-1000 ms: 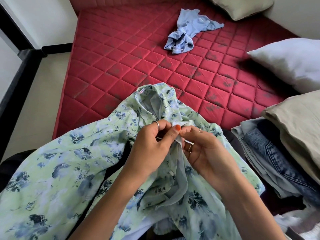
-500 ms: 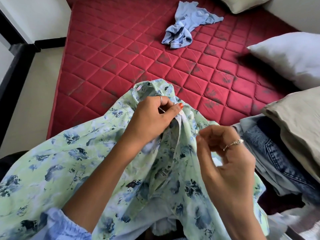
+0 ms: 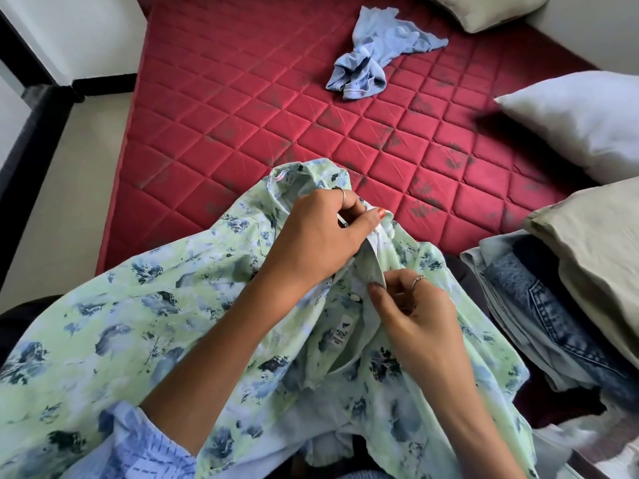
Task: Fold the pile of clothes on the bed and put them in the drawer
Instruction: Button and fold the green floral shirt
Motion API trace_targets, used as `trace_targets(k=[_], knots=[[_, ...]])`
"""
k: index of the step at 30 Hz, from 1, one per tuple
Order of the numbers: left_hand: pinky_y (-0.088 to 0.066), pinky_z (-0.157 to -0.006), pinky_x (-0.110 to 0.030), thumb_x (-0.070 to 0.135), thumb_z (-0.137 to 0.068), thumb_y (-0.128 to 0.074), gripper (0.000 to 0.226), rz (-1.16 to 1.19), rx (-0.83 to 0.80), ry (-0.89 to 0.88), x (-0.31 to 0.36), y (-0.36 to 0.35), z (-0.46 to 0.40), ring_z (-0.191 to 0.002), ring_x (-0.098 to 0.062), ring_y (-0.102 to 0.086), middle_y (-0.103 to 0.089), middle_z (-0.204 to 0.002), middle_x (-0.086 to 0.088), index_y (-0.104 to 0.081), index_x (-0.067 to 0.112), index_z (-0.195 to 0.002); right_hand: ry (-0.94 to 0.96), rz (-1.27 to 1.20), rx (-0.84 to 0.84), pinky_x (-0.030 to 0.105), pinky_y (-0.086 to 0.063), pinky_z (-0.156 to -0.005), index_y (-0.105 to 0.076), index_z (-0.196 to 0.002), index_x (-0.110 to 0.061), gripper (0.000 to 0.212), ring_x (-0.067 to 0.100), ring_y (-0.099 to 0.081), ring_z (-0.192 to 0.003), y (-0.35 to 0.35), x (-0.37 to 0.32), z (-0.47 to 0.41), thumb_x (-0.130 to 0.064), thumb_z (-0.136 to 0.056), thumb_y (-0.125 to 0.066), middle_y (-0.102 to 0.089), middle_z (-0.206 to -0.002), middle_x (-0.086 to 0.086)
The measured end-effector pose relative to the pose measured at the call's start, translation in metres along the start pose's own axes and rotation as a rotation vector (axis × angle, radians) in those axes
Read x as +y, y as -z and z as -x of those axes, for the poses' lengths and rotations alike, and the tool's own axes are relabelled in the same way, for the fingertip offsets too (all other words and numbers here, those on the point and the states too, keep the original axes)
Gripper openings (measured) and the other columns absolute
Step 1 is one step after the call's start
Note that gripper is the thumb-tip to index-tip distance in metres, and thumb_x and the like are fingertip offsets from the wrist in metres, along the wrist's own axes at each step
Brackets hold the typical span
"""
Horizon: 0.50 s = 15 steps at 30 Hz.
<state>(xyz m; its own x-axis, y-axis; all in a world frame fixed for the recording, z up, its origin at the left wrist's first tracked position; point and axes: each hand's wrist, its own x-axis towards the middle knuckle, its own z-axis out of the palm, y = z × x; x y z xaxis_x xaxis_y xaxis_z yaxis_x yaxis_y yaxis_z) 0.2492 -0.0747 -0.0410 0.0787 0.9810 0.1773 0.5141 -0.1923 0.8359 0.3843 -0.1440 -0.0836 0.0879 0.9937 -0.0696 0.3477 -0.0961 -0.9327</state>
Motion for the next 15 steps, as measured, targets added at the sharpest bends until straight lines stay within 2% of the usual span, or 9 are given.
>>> trace_targets(k=[2,4,6,8,11,15], knots=[[-0.034,-0.052,-0.007,0.033,-0.088,-0.067,0.029,-0.004,-0.001,0.0,0.001,-0.001,-0.001,-0.052,0.001,-0.051,-0.054,-0.048,0.021,-0.066,0.01,-0.069,-0.061,-0.118,-0.051,0.025,-0.033,-0.051,-0.061,-0.077,-0.012,0.016,0.008,-0.04,-0.051,0.004,0.004,-0.003,-0.014,-0.092,-0.063,-0.049,-0.055,-0.007],[-0.033,-0.052,-0.006,0.031,-0.088,-0.067,0.029,-0.009,0.005,-0.01,0.001,-0.002,-0.002,-0.052,0.004,-0.051,-0.053,-0.047,0.017,-0.067,0.009,-0.069,-0.1,-0.206,-0.088,0.038,-0.041,-0.06,-0.065,-0.081,-0.012,0.01,0.018,-0.049,-0.061,0.007,0.006,-0.005,-0.013,-0.091,-0.064,-0.06,-0.066,0.012],[-0.033,-0.052,-0.005,0.03,-0.088,-0.068,0.029,-0.025,0.004,-0.016,0.002,-0.004,-0.004,-0.051,0.005,-0.051,-0.051,-0.048,0.015,-0.068,0.007,-0.07,-0.122,-0.253,-0.115,0.049,-0.049,-0.069,-0.067,-0.083,-0.012,0.01,0.023,-0.057,-0.068,0.01,0.006,-0.004,-0.006,-0.09,-0.063,-0.068,-0.076,0.017],[-0.034,-0.052,-0.006,0.03,-0.088,-0.068,0.03,-0.041,0.0,-0.018,0.001,-0.007,-0.008,-0.051,0.005,-0.05,-0.052,-0.05,0.013,-0.068,0.005,-0.071,-0.14,-0.258,-0.122,0.054,-0.052,-0.074,-0.067,-0.084,-0.012,0.015,0.023,-0.061,-0.07,0.011,0.007,-0.003,0.0,-0.091,-0.06,-0.072,-0.079,0.012],[-0.035,-0.055,-0.006,0.029,-0.088,-0.067,0.031,-0.053,-0.007,-0.011,-0.002,-0.013,-0.014,-0.052,0.005,-0.05,-0.056,-0.055,0.009,-0.068,0.003,-0.071,-0.178,-0.253,-0.105,0.06,-0.051,-0.076,-0.067,-0.085,-0.009,0.011,0.025,-0.061,-0.072,0.012,0.011,-0.002,-0.001,-0.09,-0.062,-0.072,-0.083,0.017],[-0.036,-0.054,-0.008,0.031,-0.092,-0.063,0.031,-0.057,0.007,0.023,-0.005,-0.02,-0.012,-0.051,0.005,-0.051,-0.054,-0.056,0.013,-0.067,0.005,-0.076,-0.212,-0.27,-0.094,0.055,-0.052,-0.081,-0.068,-0.09,-0.005,0.005,0.028,-0.066,-0.077,0.017,0.015,-0.001,-0.004,-0.089,-0.064,-0.072,-0.087,0.018]])
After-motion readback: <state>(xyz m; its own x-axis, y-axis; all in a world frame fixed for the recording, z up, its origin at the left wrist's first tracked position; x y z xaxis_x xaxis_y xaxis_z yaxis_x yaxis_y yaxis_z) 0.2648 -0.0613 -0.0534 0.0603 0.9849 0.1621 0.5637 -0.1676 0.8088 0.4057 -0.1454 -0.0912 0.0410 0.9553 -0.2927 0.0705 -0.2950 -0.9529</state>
